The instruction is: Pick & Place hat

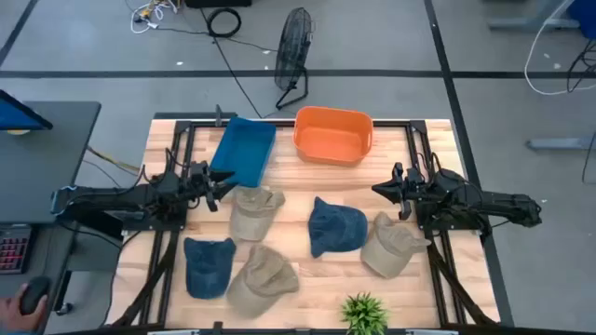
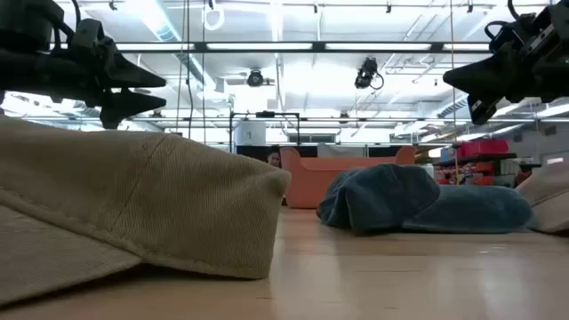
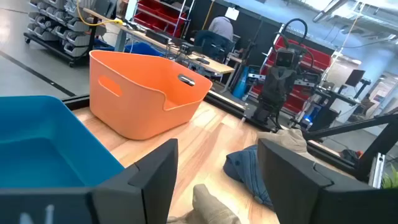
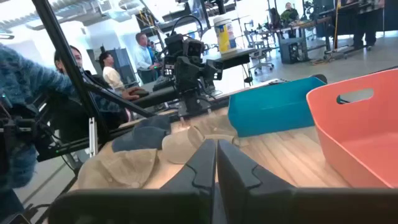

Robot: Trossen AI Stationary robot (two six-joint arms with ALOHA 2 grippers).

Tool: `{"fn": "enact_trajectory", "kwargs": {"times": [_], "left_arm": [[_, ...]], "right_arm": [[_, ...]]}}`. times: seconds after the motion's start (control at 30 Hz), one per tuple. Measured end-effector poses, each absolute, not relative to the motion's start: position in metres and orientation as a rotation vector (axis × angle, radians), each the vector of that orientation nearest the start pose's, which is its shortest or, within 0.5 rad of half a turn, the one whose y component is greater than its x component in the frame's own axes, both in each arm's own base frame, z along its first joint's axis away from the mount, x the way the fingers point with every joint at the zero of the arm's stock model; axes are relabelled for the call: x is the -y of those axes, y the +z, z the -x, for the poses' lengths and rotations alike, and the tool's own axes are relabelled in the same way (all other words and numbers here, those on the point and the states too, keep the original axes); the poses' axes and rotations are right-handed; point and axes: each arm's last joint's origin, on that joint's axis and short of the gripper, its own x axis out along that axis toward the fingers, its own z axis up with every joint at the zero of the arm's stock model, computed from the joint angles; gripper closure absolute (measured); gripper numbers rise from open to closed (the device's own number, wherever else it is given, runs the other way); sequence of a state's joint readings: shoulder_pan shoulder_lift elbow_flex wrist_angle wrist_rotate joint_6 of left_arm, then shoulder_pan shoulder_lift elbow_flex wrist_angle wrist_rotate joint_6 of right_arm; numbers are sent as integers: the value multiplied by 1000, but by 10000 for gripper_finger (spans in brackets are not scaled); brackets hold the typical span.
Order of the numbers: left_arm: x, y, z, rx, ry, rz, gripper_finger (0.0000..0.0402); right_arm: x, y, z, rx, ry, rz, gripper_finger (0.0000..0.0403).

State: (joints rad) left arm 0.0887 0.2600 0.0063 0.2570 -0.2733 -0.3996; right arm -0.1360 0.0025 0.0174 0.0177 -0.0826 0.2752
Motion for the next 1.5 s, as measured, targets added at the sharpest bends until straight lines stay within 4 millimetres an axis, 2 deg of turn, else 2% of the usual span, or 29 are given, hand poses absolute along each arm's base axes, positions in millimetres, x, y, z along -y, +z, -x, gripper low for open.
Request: {"fn": "enact_trajectory", "kwargs": {"times": [1.5], "left_arm": [[-18, 168, -112, 77, 356, 395, 177]], "right_arm": [[11, 171, -96, 39, -49, -254, 381]]}}
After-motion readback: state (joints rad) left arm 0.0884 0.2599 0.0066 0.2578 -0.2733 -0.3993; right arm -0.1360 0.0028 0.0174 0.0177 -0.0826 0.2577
